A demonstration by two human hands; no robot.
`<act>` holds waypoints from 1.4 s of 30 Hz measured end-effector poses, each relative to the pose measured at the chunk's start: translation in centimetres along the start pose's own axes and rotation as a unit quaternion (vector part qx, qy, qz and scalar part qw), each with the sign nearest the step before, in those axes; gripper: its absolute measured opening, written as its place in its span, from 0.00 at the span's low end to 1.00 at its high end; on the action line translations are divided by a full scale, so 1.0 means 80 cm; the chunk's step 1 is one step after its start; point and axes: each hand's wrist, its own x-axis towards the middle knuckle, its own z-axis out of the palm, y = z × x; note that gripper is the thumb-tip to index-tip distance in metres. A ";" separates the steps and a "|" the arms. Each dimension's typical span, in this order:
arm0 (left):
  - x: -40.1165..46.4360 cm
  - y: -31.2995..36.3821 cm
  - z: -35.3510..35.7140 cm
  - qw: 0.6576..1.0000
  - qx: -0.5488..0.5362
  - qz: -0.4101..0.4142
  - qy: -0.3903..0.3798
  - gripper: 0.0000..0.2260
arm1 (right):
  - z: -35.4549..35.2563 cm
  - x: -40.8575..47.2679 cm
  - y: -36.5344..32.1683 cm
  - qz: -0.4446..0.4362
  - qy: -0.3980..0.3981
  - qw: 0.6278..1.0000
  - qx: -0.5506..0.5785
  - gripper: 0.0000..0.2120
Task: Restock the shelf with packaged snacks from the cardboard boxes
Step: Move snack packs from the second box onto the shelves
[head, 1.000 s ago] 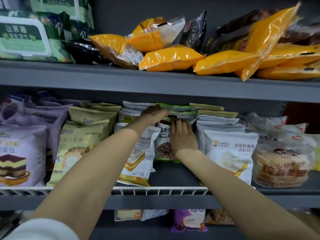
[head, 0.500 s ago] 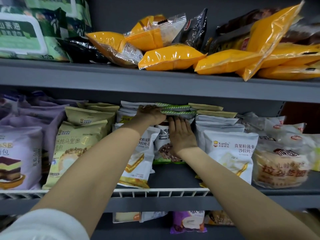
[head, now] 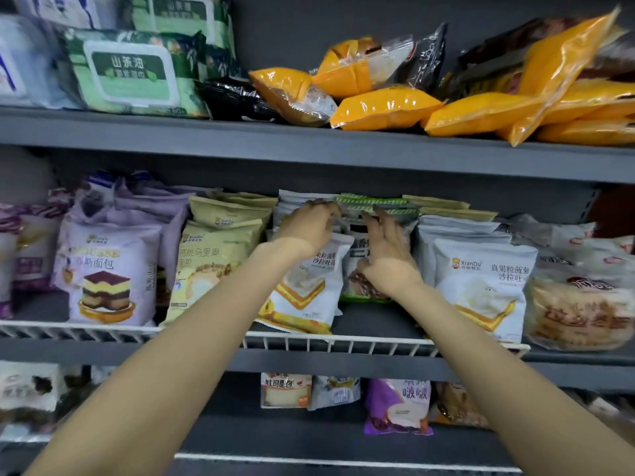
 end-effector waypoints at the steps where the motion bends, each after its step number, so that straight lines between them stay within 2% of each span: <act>1: -0.008 -0.008 -0.005 1.000 0.012 -0.009 -0.010 0.20 | -0.003 -0.007 -0.007 -0.014 0.027 0.998 0.051 0.34; 3: -0.023 -0.024 -0.009 0.993 0.088 -0.003 -0.072 0.26 | -0.004 -0.018 -0.022 -0.026 0.040 0.995 0.089 0.29; 4: -0.029 -0.031 -0.007 0.982 0.140 0.004 -0.125 0.32 | -0.002 -0.020 -0.031 -0.024 0.023 0.996 0.087 0.30; 6: -0.041 -0.043 -0.004 0.952 0.198 -0.005 -0.233 0.44 | 0.004 -0.021 -0.045 0.006 -0.054 0.995 0.081 0.39; 8: -0.052 -0.049 0.000 0.934 0.226 -0.023 -0.274 0.55 | 0.011 -0.016 -0.055 0.046 -0.128 0.987 0.080 0.50; 11: -0.075 -0.046 0.004 0.943 0.241 -0.029 -0.227 0.59 | 0.023 -0.012 -0.064 0.067 -0.168 0.982 0.060 0.54; 15: -0.085 -0.055 0.006 0.944 0.292 -0.021 -0.154 0.58 | 0.031 -0.002 -0.068 0.014 -0.167 0.984 0.061 0.55; 19: -0.083 -0.053 0.005 0.929 0.337 -0.026 -0.148 0.60 | 0.028 0.006 -0.070 0.048 -0.205 0.972 0.104 0.59; 23: -0.083 -0.053 0.013 0.926 0.335 -0.042 -0.169 0.63 | 0.036 0.006 -0.063 0.081 -0.191 0.969 0.135 0.64; 27: -0.085 -0.056 0.020 0.935 0.318 -0.041 -0.153 0.64 | 0.055 0.007 -0.048 0.093 -0.158 0.965 0.188 0.66; 31: -0.088 -0.052 0.035 0.943 0.316 -0.040 -0.097 0.63 | 0.076 -0.003 -0.044 0.072 -0.045 0.964 0.250 0.64; 34: -0.084 -0.053 0.049 0.945 0.318 -0.048 -0.052 0.60 | 0.079 -0.012 -0.050 0.042 0.006 0.982 0.182 0.58; 36: -0.075 -0.054 0.054 0.948 0.311 -0.061 -0.027 0.53 | 0.077 -0.004 -0.056 0.037 -0.024 0.990 0.134 0.57; 39: -0.061 -0.055 0.064 0.948 0.305 -0.085 0.012 0.36 | 0.068 0.013 -0.066 0.050 -0.096 0.990 0.088 0.63; 41: -0.055 -0.061 0.073 0.940 0.331 -0.071 0.035 0.27 | 0.067 0.015 -0.067 0.070 -0.110 0.990 0.062 0.60; 42: -0.053 -0.065 0.078 0.936 0.340 -0.076 0.044 0.26 | 0.069 0.013 -0.067 0.077 -0.109 0.990 0.047 0.57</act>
